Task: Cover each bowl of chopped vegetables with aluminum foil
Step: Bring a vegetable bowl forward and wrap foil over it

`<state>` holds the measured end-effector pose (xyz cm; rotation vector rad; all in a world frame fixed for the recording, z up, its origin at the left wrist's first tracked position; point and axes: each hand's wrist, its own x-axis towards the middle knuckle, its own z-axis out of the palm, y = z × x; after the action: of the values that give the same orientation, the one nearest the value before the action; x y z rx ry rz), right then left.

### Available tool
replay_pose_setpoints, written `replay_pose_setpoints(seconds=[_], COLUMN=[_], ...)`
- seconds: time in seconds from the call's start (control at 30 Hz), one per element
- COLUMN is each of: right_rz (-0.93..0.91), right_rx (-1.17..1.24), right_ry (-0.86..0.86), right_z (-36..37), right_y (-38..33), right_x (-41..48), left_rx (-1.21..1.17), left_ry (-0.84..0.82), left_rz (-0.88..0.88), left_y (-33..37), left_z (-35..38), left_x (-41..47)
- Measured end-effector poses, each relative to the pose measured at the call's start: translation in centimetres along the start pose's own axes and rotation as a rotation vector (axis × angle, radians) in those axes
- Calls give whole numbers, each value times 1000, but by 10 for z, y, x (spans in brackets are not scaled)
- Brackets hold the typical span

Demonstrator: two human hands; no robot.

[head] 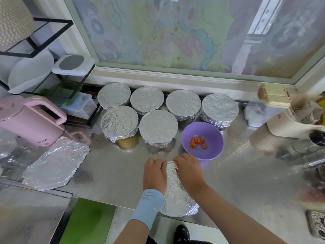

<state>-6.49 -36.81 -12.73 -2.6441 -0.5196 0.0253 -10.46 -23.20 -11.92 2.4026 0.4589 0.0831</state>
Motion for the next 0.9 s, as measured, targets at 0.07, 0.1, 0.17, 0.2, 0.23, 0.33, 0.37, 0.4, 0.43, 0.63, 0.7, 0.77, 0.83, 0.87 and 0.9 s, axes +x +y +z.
replay_pose_setpoints(seconds=[0.07, 0.1, 0.17, 0.2, 0.23, 0.33, 0.37, 0.4, 0.43, 0.63, 0.7, 0.77, 0.83, 0.87, 0.9], right_rz=[5, 1, -16, -22, -31, -74, -93, -101, -103, 6, 19, -13, -33, -37, -52], right_rx=[19, 42, 81, 90, 92, 95, 97, 99, 100, 156, 164, 143, 135, 136, 124], right_ry=[7, 33, 48, 43, 39, 35, 39, 42, 53, 42, 34, 58, 60, 54, 57], right_z=[2, 1, -2, -3, -2, 0, 1, 2, 3, 2, 1, 1, 2, 2, 2], right_y=[2, 3, 0, -1, -1, -1, -1, -3, -6, -9, -9, -9, -9, -9, -8], right_x=[-1, 0, 1, 2, 1, 6, 9, 12, 13, 10, 11, 11, 10, 10, 10], left_rx=[27, 22, -6, -17, -29, -34, -25, -18, -17, -49, -61, -63, -47, -30, -27], left_ry=[-24, -45, -97, -117, -123, -88, -61, -30, -2, 14, 2, -12, -31, -39, -41], left_rz=[44, 79, 148, 161, 155, 107, 84, 53, 20, 3, -23, -43, -34, -6, 29], left_y=[2, 2, 2, 2, 1, -2, -4, -6, -9, -10, -11, -11, -10, -9, -9], left_z=[-1, 0, 1, 1, 2, 1, 0, -1, -2, -1, 0, 0, -2, -3, -3], left_x=[2, 5, 9, 11, 12, 9, 7, 4, 2, -1, 0, 2, 2, 2, 2])
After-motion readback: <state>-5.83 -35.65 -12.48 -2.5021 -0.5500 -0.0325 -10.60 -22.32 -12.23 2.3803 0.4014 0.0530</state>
